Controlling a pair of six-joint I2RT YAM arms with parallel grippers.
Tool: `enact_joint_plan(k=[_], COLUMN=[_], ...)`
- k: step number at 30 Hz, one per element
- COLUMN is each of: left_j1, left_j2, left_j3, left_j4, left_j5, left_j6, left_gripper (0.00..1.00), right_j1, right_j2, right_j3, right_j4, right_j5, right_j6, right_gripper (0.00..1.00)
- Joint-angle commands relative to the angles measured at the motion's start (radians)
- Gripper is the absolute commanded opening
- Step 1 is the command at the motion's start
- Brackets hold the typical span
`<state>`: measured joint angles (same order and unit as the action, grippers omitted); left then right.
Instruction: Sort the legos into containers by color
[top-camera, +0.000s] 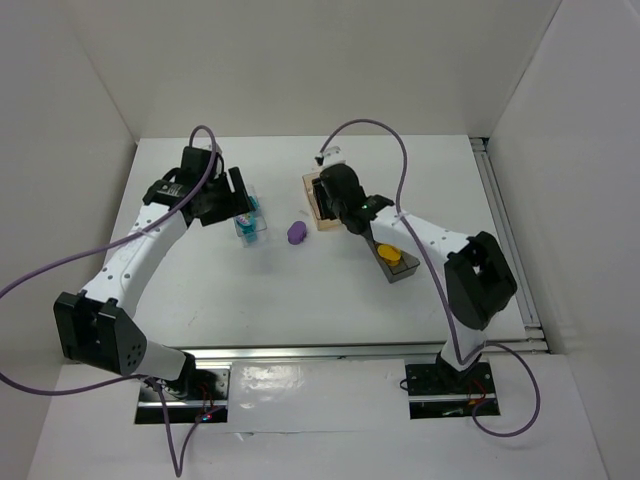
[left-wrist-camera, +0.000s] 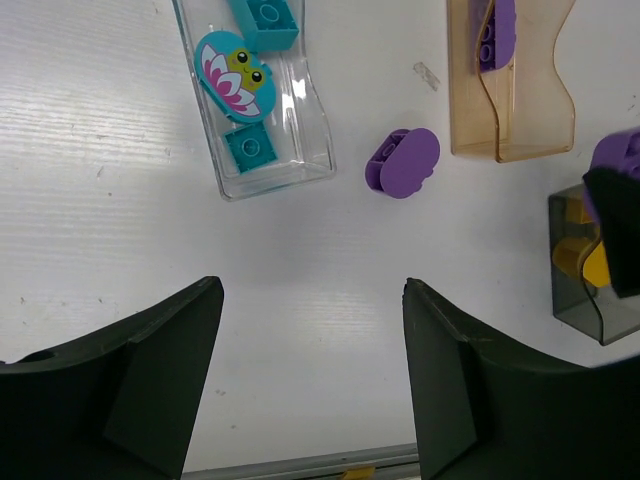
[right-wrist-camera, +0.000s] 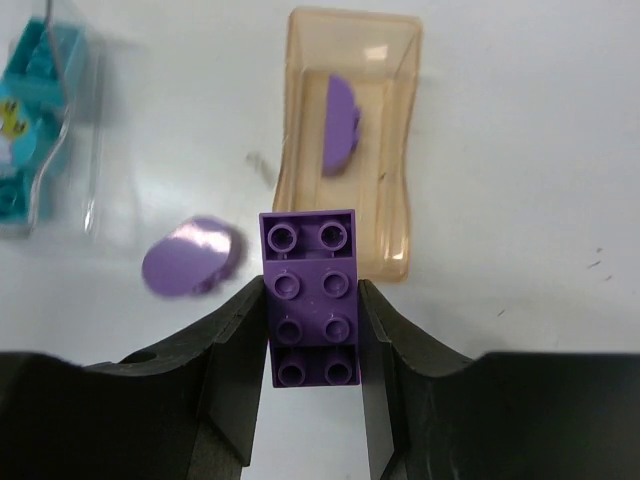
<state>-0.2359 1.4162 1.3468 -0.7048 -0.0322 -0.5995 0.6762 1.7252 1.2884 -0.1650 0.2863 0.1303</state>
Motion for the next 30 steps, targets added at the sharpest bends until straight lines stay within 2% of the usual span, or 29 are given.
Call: enact_joint_plan(k=[1, 4, 5, 6, 7, 9, 12, 16, 19, 20, 23, 25, 26, 30], left_j1=[0.021, 0.032, 0.032, 0.041, 0.041, 0.05, 0.069, 0.079, 0.09, 0.099, 0.099, 0.109, 0.109, 0.109], left_j2=[-0.037, -0.037, -0.037, -0.037, -0.037, -0.046, -0.056, -0.065, -0.083, -0.083, -0.103, -0.103, -0.103, -0.103], left_j3=[-0.011, -0.011, -0.011, -0.011, -0.011, -0.011, -0.011, -0.011, -0.02, -0.029, -0.038, -0.038, -0.038, -0.047], left_j4=[0.014, 0.004, 0.004, -0.005, -0.005, -0.005, -0.005, -0.005, -0.005, -0.005, 0.005, 0.005, 0.005, 0.005], left_j5=[-0.005, 0.005, 0.005, 0.005, 0.005, 0.005, 0.005, -0.008, -0.031, -0.04, -0.04, -0.031, -0.031, -0.031], left_j6=[0.03, 0.04, 0.04, 0.04, 0.049, 0.049, 0.049, 0.049, 0.037, 0.027, 0.027, 0.027, 0.027, 0.027], left_gripper=[0.81, 0.81, 0.81, 0.81, 0.81, 0.82, 0.82, 0.82, 0.82, 0.82, 0.82, 0.82, 0.82, 0.82], right_j1=[-0.017, -0.035, -0.044, -0.044, -0.044, -0.055, -0.046, -0.027, 0.006, 0.017, 0.068, 0.097, 0.108, 0.108], right_j2=[0.104, 0.158, 0.203, 0.227, 0.273, 0.3, 0.243, 0.104, 0.051, 0.04, 0.04, 0.04, 0.069, 0.137], right_j3=[0.135, 0.211, 0.236, 0.262, 0.325, 0.376, 0.33, 0.172, 0.075, 0.066, 0.034, 0.019, 0.019, 0.063], right_j4=[-0.013, 0.007, 0.007, -0.019, -0.042, -0.114, -0.096, -0.015, -0.005, -0.014, -0.027, -0.015, -0.031, -0.064], right_j5=[0.127, 0.151, 0.151, 0.16, 0.174, 0.198, 0.209, 0.111, 0.007, -0.004, -0.013, 0.01, 0.067, 0.09], right_j6=[0.032, 0.057, 0.066, 0.066, 0.075, 0.098, 0.098, 0.13, 0.181, 0.199, 0.287, 0.368, 0.44, 0.558], right_gripper=[0.35, 0.41, 0.48, 0.6, 0.81, 0.89, 0.91, 0.76, 0.76, 0.83, 0.88, 0.88, 0.88, 0.88])
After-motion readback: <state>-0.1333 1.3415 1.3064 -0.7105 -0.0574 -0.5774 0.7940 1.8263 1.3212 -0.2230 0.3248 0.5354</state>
